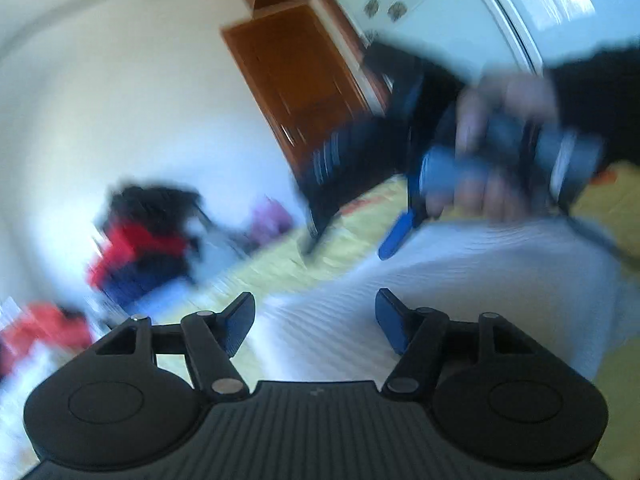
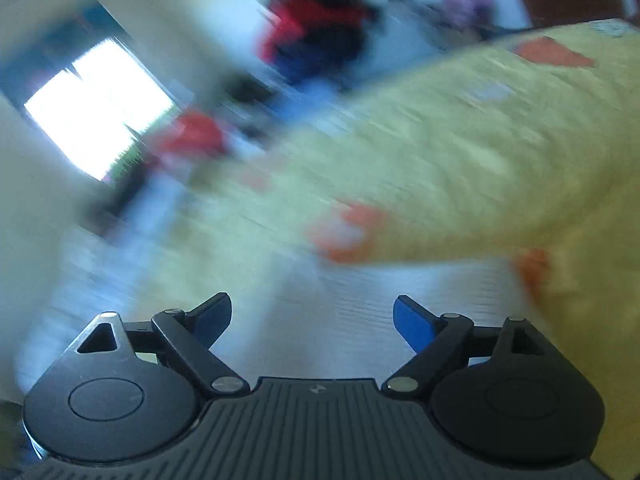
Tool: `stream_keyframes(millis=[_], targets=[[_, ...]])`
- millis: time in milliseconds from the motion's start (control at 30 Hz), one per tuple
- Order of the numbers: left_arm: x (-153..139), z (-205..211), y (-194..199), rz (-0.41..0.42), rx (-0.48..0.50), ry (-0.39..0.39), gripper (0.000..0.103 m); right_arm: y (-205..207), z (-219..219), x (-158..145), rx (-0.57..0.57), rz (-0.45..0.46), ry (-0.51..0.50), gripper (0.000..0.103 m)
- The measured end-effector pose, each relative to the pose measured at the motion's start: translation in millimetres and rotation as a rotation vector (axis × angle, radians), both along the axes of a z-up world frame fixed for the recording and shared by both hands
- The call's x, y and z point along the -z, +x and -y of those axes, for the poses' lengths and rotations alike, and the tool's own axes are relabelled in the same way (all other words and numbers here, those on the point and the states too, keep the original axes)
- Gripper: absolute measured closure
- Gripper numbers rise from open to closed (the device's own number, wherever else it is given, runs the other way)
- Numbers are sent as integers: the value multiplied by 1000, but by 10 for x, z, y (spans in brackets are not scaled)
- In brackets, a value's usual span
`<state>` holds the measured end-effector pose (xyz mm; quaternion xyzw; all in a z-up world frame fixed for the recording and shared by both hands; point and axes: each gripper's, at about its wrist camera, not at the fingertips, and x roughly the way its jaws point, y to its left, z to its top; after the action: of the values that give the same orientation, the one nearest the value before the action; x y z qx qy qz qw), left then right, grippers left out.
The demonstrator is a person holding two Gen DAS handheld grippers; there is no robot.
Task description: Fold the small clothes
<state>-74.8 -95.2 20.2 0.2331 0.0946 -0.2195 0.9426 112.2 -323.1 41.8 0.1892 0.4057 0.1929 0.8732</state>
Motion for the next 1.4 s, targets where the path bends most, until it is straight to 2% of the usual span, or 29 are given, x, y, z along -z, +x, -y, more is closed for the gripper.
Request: stream_keyframes(millis=[33,67,100,233,333,367,433,467,500,533,600,700,767,833,867,900,933,967,1033,1067,1167,1233,1300,1400], targets=[[-14,-34,60,-74,14,-48,41,58,-16,166,-9,3,-107,31],[-27,-90,120,-149,24,-115,41,44,42,217,-20,46,-110,33],[-27,-137,151,-176,20,-148,41,48,126,224,-1,31,-57,40],[42,-221,249,-215,18,-214,40,25,292,296,37,33,-18,62],[-1,-201,284,-193,1,-240,40,-16,393,323,70,39,49,63],[-62,-275,323,-197,0,-279,39,-45,445,305,81,39,86,59],[-163,-486,266,-225,2,-380,33,-208,610,209,133,50,196,34],[-217,-641,257,-240,-1,-443,22,-346,708,151,165,81,259,10],[-255,-794,279,-257,-8,-509,17,-478,788,99,187,119,294,2],[-287,-919,324,-286,-13,-570,11,-599,858,48,197,155,287,1],[-279,-1193,542,-417,-38,-699,11,-658,930,13,178,133,195,1],[-18,-1486,1010,-685,-74,-911,11,-610,1011,137,167,27,87,2],[201,-1486,1218,-841,-75,-970,12,-530,1013,303,121,-69,102,5],[371,-1379,1296,-944,-45,-988,12,-496,1018,435,102,-119,161,7],[444,-1321,1321,-979,-29,-1011,12,-507,1008,486,90,-116,197,9],[454,-1264,1321,-979,-13,-1022,12,-527,981,515,76,-109,232,20],[455,-1197,1344,-990,-5,-1013,15,-515,936,561,47,-123,273,25],[453,-1124,1385,-998,-4,-1001,17,-539,864,600,37,-108,288,25],[442,-1027,1445,-1008,-31,-979,22,-613,724,588,28,-61,242,26],[404,-1001,1439,-994,-39,-960,30,-651,660,569,29,-56,217,30],[233,-985,1354,-940,-42,-893,43,-715,620,501,49,-63,254,41],[144,-1000,1354,-934,-59,-879,46,-725,572,426,53,-43,292,43],[9,-1050,1393,-915,-72,-880,47,-723,533,349,50,-23,378,44],[-289,-1187,1447,-813,-82,-845,48,-579,339,258,14,-15,468,46]])
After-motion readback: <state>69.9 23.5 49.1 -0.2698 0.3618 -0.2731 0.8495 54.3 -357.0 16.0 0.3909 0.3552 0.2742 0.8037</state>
